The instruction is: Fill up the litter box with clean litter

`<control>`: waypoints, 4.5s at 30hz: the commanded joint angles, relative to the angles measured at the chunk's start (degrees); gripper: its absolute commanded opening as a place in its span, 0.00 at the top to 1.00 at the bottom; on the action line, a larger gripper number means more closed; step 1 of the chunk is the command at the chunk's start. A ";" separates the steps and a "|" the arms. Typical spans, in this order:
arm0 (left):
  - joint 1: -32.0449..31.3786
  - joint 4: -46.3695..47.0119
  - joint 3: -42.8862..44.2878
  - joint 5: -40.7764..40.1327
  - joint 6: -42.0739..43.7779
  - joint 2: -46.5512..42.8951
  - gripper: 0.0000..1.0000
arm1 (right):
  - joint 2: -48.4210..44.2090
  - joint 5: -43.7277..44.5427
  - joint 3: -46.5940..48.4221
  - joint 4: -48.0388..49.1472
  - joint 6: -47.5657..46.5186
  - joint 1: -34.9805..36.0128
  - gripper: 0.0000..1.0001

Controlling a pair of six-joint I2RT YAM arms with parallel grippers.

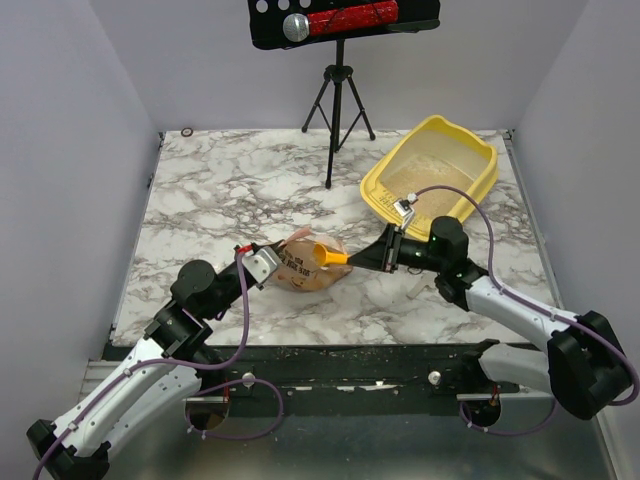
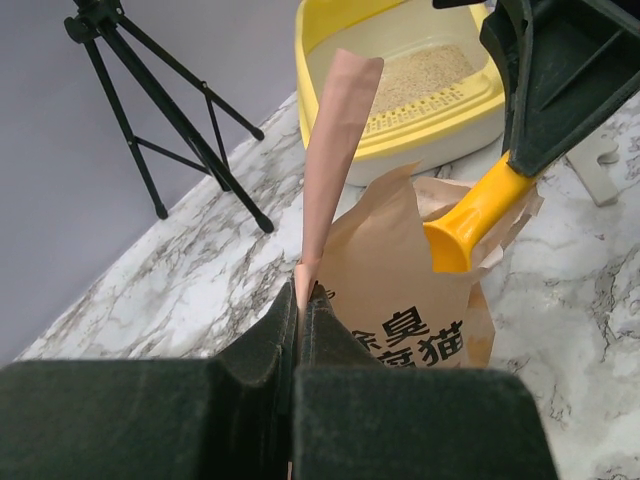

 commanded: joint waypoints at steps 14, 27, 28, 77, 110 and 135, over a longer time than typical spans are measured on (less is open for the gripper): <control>0.00 7.46 -0.93 4.55 -1.91 -0.98 1.00 | -8.68 3.39 -14.32 15.76 21.59 -3.47 1.00; -1.14 10.27 -1.02 5.52 -5.25 2.53 1.00 | -18.69 7.35 -15.30 5.08 19.86 -3.83 1.00; -1.23 10.53 -1.02 5.61 -5.51 2.71 1.00 | -19.84 7.79 -15.03 3.40 19.41 -3.91 1.00; -2.37 13.96 -1.64 -6.87 -9.30 0.07 1.00 | -55.18 20.27 -16.00 -25.11 27.49 -4.00 1.00; -2.99 13.08 -1.46 -5.64 -9.47 -0.54 1.00 | -43.06 44.17 -18.89 6.36 30.04 -4.00 1.00; -4.30 12.65 -1.64 -6.52 -8.77 -0.28 1.00 | -26.01 75.72 -14.86 10.41 9.31 -4.88 1.00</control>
